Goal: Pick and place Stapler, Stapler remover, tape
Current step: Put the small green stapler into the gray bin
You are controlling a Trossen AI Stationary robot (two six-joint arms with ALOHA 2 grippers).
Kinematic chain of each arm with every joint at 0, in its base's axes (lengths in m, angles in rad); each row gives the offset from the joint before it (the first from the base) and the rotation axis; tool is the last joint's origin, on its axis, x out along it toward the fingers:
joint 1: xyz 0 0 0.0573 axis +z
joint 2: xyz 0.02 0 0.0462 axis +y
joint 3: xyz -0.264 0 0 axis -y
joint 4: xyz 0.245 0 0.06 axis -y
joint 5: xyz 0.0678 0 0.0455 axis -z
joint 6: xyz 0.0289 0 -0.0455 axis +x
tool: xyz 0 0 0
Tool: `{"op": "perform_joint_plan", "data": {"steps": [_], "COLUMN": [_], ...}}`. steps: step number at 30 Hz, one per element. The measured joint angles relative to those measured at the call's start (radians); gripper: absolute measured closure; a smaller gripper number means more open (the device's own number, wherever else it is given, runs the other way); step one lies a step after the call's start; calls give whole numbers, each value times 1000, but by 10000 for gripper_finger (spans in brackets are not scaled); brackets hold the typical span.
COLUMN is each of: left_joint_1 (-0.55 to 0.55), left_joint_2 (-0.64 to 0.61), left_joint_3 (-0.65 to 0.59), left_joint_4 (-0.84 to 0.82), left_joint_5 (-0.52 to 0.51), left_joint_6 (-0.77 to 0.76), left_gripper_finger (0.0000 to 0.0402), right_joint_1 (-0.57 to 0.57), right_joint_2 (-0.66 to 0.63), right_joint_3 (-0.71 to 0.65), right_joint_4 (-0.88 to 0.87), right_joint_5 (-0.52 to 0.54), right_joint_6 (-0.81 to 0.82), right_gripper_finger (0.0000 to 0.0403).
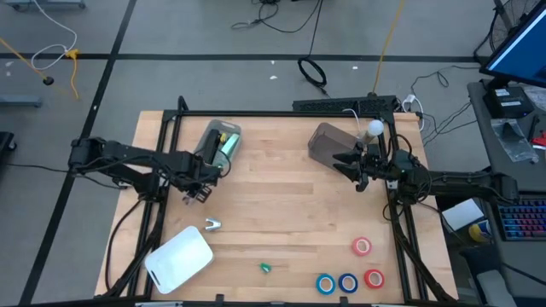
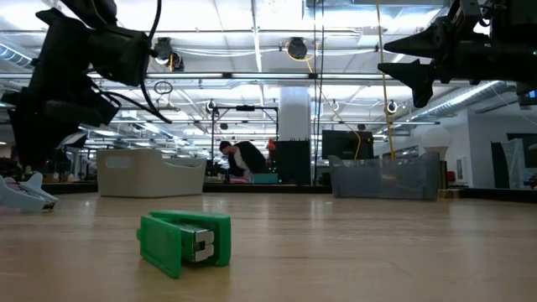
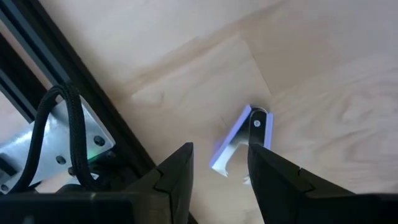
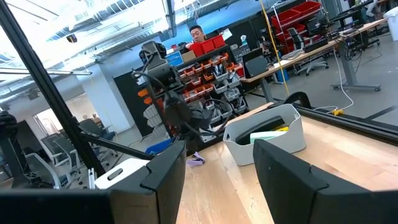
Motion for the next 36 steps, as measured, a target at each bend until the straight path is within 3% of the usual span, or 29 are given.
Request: {"op": "perform_joint_plan", "data": {"steps": [17,21,26,36], "left_joint_1": [101,102,17,-249], "left_joint_2": [0,-2,-11,-12], "left_joint_3": [1,11,56,228], "left_joint_4": [-1,26,236,615], "left_joint_5": [13,78,193,112], "left_joint_6": [13,24,148,553], "left_gripper_finger": [247,247,247,247], "right_joint_1": [0,0,0,0], "right_joint_2": [0,0,0,0], "right_joint_3": [0,0,0,0], "right_joint_4": [0,-1,-5,-7], "right_joint_5": [-3,-3,-3,0], "right_joint_6": [0,0,0,-3], "right_gripper_finger": [222,222,222,222]}}
